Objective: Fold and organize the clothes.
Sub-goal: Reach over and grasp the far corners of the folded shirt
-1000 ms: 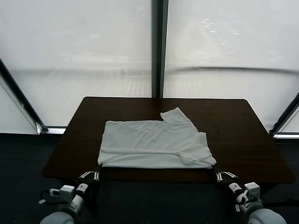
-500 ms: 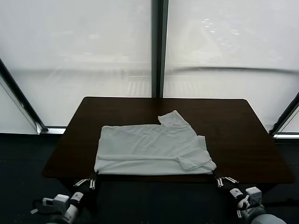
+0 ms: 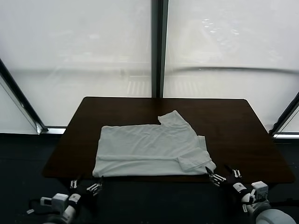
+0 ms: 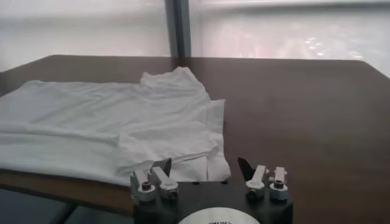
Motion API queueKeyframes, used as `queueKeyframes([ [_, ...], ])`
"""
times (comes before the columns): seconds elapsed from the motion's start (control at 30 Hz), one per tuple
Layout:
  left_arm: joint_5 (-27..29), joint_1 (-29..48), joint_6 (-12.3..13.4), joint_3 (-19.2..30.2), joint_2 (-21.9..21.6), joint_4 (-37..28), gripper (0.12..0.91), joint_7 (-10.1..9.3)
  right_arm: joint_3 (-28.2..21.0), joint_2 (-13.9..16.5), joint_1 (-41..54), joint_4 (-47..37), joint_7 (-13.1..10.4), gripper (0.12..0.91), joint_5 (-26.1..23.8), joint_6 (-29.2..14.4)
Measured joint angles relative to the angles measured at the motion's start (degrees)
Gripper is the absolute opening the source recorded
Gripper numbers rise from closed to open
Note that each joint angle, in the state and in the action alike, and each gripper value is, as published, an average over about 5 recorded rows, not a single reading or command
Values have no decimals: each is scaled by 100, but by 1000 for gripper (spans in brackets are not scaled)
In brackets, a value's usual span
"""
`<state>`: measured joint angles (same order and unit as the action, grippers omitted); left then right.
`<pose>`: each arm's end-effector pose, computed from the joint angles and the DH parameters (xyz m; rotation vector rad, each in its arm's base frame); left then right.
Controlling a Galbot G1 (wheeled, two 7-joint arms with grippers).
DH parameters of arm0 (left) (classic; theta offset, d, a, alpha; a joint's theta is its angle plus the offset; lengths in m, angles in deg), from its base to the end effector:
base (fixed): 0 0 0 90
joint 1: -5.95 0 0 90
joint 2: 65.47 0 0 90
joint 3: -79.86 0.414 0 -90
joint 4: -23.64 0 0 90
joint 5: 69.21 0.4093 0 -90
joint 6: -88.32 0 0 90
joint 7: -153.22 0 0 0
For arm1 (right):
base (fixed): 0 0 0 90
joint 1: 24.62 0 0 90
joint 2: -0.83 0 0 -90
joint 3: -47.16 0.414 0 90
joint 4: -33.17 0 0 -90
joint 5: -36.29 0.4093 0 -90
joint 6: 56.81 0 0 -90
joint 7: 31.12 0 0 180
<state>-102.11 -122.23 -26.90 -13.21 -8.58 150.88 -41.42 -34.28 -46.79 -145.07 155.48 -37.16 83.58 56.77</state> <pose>0.1756 0.1055 -0.3031 -0.0813 -2.6194 -0.0704 0.2394 -0.1696 -0.2678 0.2557 -2.6936 -0.0487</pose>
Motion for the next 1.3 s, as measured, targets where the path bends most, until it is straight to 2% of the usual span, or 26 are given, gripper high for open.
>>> queueKeyframes([
  [0.13, -858, 545, -403, -86, -224, 94, 907, -507, -288, 197, 936, -353, -73, 907, 266, 246],
  [0.2, -1298, 931, -502, -37, -356, 54, 907, -657, -537, 254, 1476, -592, -103, 907, 388, 360],
  [0.37, -2224, 2019, -606, 255, -639, -371, 907, -733, -1389, 214, 2956, -1403, -204, 907, 593, 622],
  [0.53, -2882, 3220, -775, 748, -732, -1280, 907, -773, -2268, -161, 4297, -2439, -182, 907, 407, 727],
  [0.7, -3090, 4452, -958, 1329, -629, -2392, 907, -623, -2895, -721, 5275, -3453, 3, 907, 117, 843],
  [0.87, -3068, 5321, -1074, 1758, -461, -3337, 907, -414, -3210, -1211, 5861, -4300, 168, 907, -38, 1128],
  [1.07, -3035, 5638, -1118, 1930, -347, -3968, 907, -132, -3390, -1551, 6165, -4932, 478, 907, -281, 889],
  [1.2, -3027, 5711, -1136, 1980, -325, -4230, 907, 165, -3424, -1702, 6268, -5208, 501, 907, -368, 767],
  [1.3, -2951, 5771, -1134, 2021, -294, -4383, 907, 314, -3419, -1783, 6305, -5356, 479, 907, -372, 767],
])
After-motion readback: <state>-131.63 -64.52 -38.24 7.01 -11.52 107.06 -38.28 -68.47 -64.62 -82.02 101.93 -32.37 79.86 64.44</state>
